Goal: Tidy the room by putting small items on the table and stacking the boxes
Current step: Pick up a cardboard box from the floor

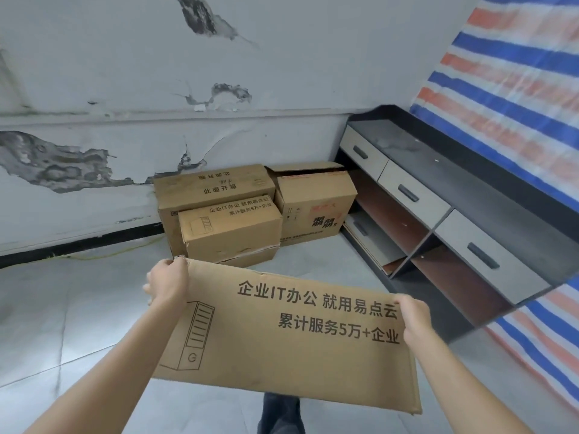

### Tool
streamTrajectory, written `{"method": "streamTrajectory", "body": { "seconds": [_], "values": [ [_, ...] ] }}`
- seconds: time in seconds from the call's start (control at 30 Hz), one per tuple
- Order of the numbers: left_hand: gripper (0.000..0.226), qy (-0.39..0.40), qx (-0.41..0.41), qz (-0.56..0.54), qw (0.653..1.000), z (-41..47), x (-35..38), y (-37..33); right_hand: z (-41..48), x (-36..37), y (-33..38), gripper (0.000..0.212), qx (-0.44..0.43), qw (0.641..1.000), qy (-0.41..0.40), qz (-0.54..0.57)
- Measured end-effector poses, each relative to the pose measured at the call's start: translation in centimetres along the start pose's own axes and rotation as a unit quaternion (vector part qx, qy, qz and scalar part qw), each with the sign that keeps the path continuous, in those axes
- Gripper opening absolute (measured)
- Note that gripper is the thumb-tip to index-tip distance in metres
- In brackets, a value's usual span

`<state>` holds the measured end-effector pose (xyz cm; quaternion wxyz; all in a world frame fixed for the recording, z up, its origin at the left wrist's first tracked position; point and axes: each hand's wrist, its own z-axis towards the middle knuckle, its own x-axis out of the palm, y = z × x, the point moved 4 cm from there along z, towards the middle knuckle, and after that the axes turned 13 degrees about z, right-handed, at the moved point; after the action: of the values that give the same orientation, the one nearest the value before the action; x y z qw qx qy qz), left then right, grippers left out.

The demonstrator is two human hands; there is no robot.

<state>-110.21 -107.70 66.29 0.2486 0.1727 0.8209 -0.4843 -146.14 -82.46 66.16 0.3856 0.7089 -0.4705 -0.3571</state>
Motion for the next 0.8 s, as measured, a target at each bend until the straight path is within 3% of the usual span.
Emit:
{"method": "streamTrajectory", "body": {
  "seconds": [0.13,0.23,0.37,0.53,0.7,0.8],
  "values": [
    [0.034,-0.022,-0.033,0.004,0.999,3.4,4.3,-4.5,7.9,4.9,3.3,0.026,0.012,0.999,0.036,0.006],
    [0.034,-0.043,-0.061,-0.007,0.997,5.7,6.9,-7.5,13.0,8.1,5.8,0.019,0.025,0.998,0.057,-0.003],
    [0.014,-0.079,-0.072,-0.051,0.993,7.7,9.5,-10.6,17.7,11.5,9.4,0.013,0.021,0.996,0.083,-0.002],
    [0.023,-0.143,-0.082,-0.096,0.982,9.4,10.0,-13.5,21.1,16.8,13.4,0.018,-0.027,0.991,0.131,-0.028],
    [0.016,-0.179,-0.078,-0.149,0.969,15.1,8.8,-17.3,23.7,23.9,17.9,0.035,-0.071,0.977,0.2,-0.03],
    [0.024,-0.18,-0.074,-0.175,0.965,19.0,8.1,-20.4,24.6,28.7,21.4,0.049,-0.097,0.959,0.263,-0.045]
  ]
}}
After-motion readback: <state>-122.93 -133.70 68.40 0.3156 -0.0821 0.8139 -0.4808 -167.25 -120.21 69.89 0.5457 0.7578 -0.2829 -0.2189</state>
